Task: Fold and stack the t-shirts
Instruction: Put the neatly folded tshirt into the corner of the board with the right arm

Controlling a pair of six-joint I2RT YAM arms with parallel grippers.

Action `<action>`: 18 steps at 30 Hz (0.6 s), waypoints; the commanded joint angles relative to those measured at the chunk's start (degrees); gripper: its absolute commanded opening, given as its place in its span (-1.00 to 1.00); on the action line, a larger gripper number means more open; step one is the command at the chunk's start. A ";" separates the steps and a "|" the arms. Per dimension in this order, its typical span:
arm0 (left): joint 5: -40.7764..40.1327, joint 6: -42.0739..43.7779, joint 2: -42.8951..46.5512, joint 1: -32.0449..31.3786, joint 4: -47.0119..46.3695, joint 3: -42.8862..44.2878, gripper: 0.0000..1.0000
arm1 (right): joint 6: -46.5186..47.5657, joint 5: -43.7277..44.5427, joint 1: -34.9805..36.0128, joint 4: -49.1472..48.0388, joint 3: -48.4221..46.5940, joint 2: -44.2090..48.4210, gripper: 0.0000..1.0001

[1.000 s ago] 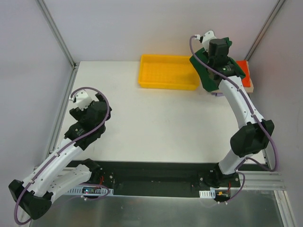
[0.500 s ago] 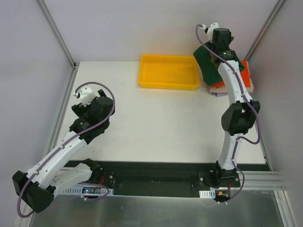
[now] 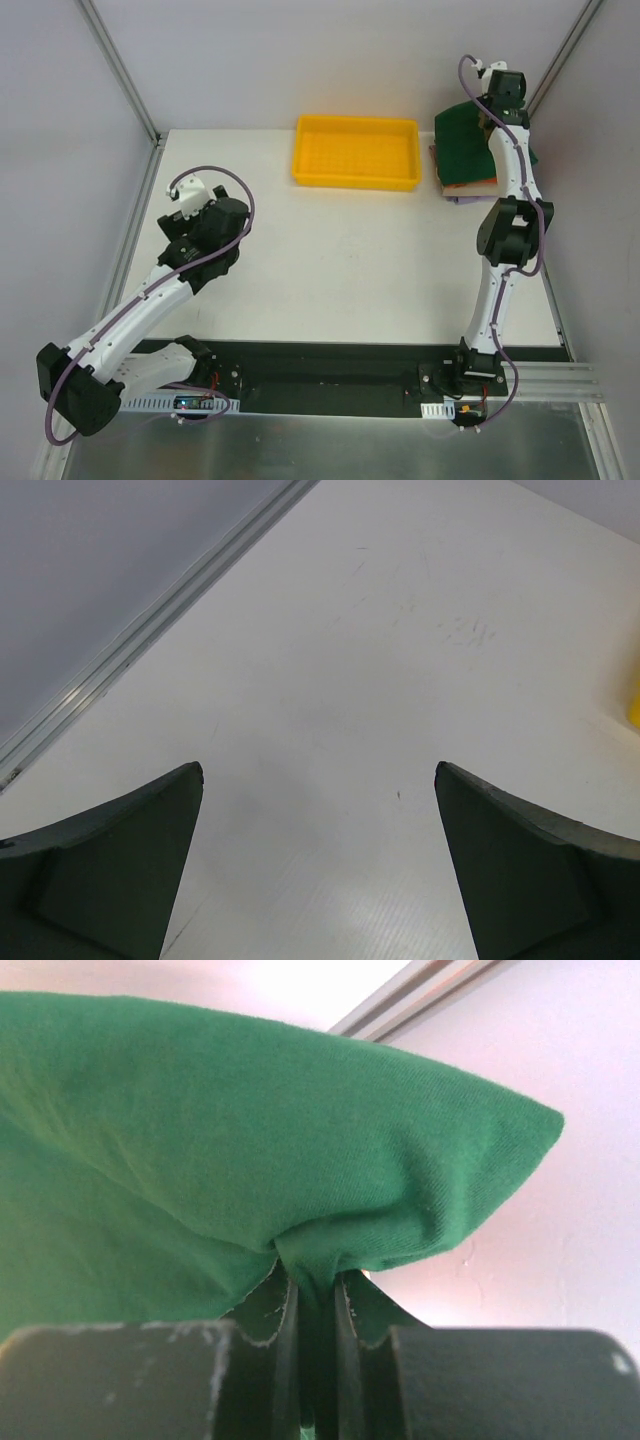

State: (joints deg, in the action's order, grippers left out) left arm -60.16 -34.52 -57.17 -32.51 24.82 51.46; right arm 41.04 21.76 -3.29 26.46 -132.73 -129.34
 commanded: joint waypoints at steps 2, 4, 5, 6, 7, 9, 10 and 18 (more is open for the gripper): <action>-2.42 1.12 -1.54 0.87 0.14 3.11 0.98 | -3.07 -4.97 -3.03 -2.81 -3.94 -3.10 -0.99; -2.33 1.39 -2.51 0.96 0.23 3.55 0.98 | -4.29 -4.71 -3.74 -3.51 -4.56 -4.42 -0.46; -2.15 1.48 -3.12 0.96 0.14 3.82 0.98 | -4.56 -4.01 -4.00 -4.39 -4.82 -5.04 0.04; -2.07 1.48 -3.65 0.96 0.14 4.08 0.98 | -4.82 -3.74 -4.27 -5.18 -5.34 -5.57 0.50; -1.89 1.74 -4.35 0.96 0.14 4.35 0.98 | -4.83 -3.48 -4.62 -5.80 -6.05 -6.18 0.97; -1.45 2.35 -5.58 0.96 0.23 5.31 0.98 | -5.09 -2.52 -5.06 -6.24 -8.24 -6.72 0.93; -1.02 2.62 -6.20 0.96 0.23 5.75 0.98 | -5.26 -2.08 -5.15 -6.42 -8.60 -6.37 0.93; 2.59 1.66 -4.45 0.96 0.23 5.06 0.98 | -10.96 -1.52 -5.85 -7.39 1.66 4.52 0.93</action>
State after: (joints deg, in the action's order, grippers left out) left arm -58.83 -33.08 -63.55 -32.14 24.77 55.37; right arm 35.64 20.18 -8.45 21.85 -134.28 -134.76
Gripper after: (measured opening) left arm 0.990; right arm 0.962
